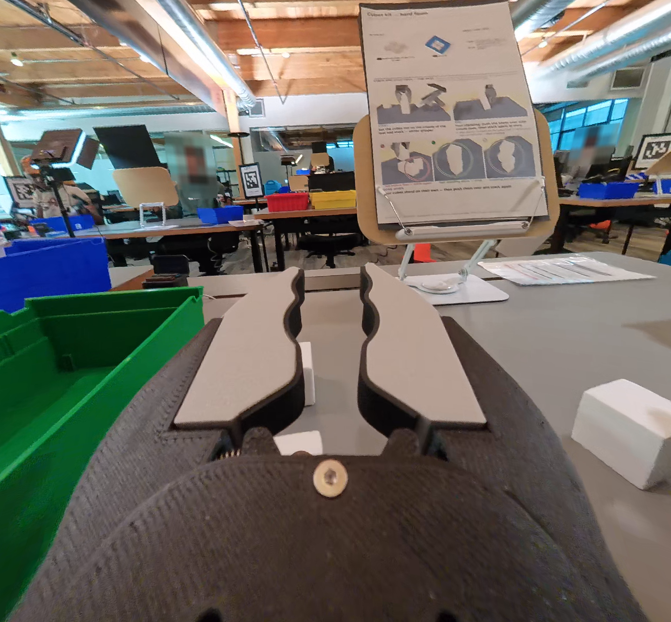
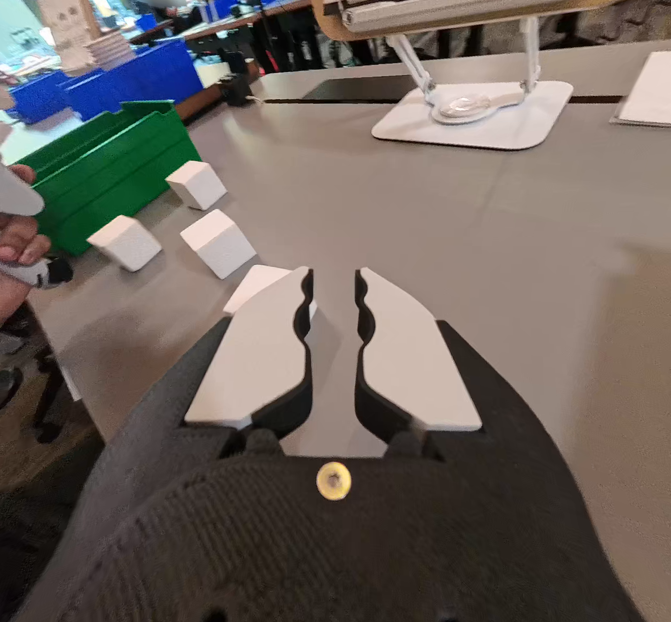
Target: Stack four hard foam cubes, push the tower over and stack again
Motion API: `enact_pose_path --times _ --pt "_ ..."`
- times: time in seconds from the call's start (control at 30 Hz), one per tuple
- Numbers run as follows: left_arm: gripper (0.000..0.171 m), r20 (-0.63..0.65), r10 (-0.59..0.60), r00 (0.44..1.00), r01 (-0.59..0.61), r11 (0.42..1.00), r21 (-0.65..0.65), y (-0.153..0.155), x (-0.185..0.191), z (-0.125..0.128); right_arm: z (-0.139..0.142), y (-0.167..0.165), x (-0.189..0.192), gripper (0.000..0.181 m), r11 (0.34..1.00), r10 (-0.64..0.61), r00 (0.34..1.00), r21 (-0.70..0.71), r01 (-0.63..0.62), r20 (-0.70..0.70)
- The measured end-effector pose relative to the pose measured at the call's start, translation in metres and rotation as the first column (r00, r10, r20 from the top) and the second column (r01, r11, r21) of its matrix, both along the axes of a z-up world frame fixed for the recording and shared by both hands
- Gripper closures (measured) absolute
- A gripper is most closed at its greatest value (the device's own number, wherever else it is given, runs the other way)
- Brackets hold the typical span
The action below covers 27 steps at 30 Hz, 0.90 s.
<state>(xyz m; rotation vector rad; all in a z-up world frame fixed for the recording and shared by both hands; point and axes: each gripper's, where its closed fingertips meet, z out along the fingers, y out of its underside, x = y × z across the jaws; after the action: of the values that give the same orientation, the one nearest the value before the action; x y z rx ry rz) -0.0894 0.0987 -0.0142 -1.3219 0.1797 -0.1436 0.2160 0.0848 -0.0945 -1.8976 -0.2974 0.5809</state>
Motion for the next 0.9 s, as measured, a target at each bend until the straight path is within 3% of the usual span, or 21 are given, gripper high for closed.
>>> enact_pose_path --times 0.13,0.23,0.43,0.57,0.67,0.77,0.9 --pt "0.143 0.104 -0.089 0.991 0.096 0.993 -0.064 -0.01 0.022 0.002 0.021 -0.001 0.004 0.152 0.994 0.024 0.999 0.11 -0.022 -0.022" --pt "0.143 0.168 -0.22 0.961 0.245 0.959 -0.145 -0.025 0.067 -0.009 0.015 -0.003 0.0 0.15 0.992 0.065 0.997 0.107 -0.059 -0.049" --pt "0.143 0.04 -0.5 0.865 0.487 0.819 -0.302 -0.062 0.151 -0.053 -0.002 -0.002 -0.009 0.138 0.991 0.123 0.992 0.062 -0.122 -0.01" --pt "0.142 0.155 -0.561 0.814 0.573 0.726 -0.38 -0.063 0.156 -0.07 -0.001 -0.022 -0.037 0.11 0.946 0.322 0.947 0.032 -0.322 -0.012" --pt "0.141 0.19 -0.544 0.817 0.569 0.71 -0.416 -0.053 0.144 -0.076 -0.004 -0.028 -0.047 0.106 0.934 0.357 0.934 0.014 -0.357 -0.014" --pt "0.142 0.189 -0.513 0.837 0.541 0.728 -0.42 -0.042 0.13 -0.078 -0.031 -0.026 -0.048 0.1 0.934 0.358 0.921 -0.045 -0.355 0.155" --pt "0.143 0.268 -0.508 0.819 0.573 0.692 -0.438 -0.04 0.129 -0.081 -0.049 -0.021 -0.048 0.1 0.911 0.398 0.843 -0.042 -0.411 0.362"
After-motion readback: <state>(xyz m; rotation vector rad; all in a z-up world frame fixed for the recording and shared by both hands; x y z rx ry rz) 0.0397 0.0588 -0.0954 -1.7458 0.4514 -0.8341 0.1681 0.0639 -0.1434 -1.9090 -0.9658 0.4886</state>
